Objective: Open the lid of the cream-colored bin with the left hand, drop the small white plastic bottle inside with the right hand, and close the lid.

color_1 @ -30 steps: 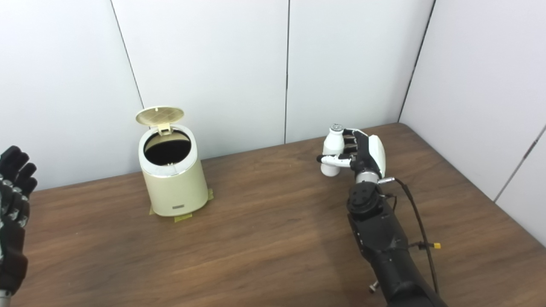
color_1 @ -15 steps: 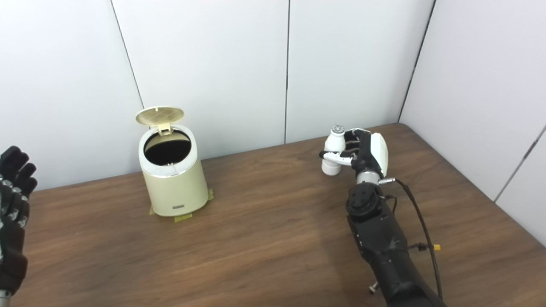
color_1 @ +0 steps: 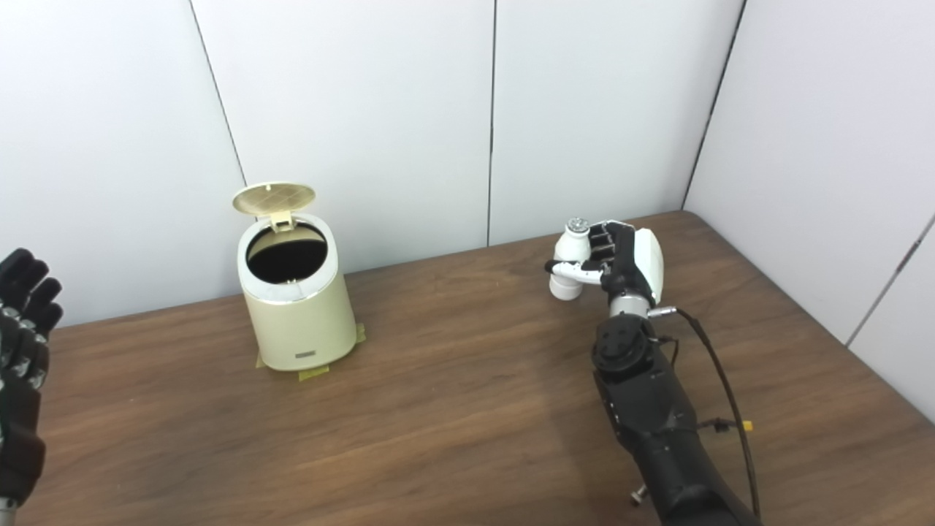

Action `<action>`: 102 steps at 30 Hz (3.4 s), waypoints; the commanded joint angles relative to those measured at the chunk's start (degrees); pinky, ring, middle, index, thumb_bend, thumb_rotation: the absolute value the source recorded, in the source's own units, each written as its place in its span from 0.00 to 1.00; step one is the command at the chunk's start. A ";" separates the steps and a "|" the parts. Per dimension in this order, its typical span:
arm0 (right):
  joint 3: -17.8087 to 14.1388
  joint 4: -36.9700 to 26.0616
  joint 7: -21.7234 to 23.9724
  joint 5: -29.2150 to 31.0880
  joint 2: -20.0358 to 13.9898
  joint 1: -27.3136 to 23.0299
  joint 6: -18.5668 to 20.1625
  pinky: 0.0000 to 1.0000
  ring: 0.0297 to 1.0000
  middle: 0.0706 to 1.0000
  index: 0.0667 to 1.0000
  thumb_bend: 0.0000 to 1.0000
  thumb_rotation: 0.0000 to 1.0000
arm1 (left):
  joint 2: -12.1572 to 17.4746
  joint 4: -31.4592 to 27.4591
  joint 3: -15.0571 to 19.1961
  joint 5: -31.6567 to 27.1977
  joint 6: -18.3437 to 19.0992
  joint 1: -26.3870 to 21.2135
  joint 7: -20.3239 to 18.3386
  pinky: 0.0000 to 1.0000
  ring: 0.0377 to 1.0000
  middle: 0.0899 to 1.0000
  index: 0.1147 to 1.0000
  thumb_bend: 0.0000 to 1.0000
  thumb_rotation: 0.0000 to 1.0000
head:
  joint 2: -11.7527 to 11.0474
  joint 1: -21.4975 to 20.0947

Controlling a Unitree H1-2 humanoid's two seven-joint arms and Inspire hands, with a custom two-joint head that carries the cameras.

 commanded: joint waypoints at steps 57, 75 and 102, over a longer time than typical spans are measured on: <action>10.80 -30.11 18.91 -1.64 6.72 -8.68 10.45 0.37 0.45 0.47 0.42 0.52 0.00 | -3.24 3.07 -2.64 2.87 -8.21 -0.08 -1.31 1.00 0.98 0.98 0.98 0.35 0.90 | -1.02 13.57; 12.40 -29.57 20.95 -0.77 9.96 -10.09 8.10 0.37 0.43 0.47 0.43 0.53 0.00 | -5.23 5.52 -3.91 6.42 -10.34 0.40 -0.76 0.96 0.95 0.95 0.94 0.35 0.86 | -2.04 17.11; 14.47 -21.79 17.61 -2.80 15.84 -13.23 -0.92 0.37 0.41 0.45 0.43 0.53 0.00 | -6.55 5.22 -4.97 8.01 -10.81 0.86 -0.30 0.95 0.96 0.96 0.95 0.35 0.86 | -2.81 18.93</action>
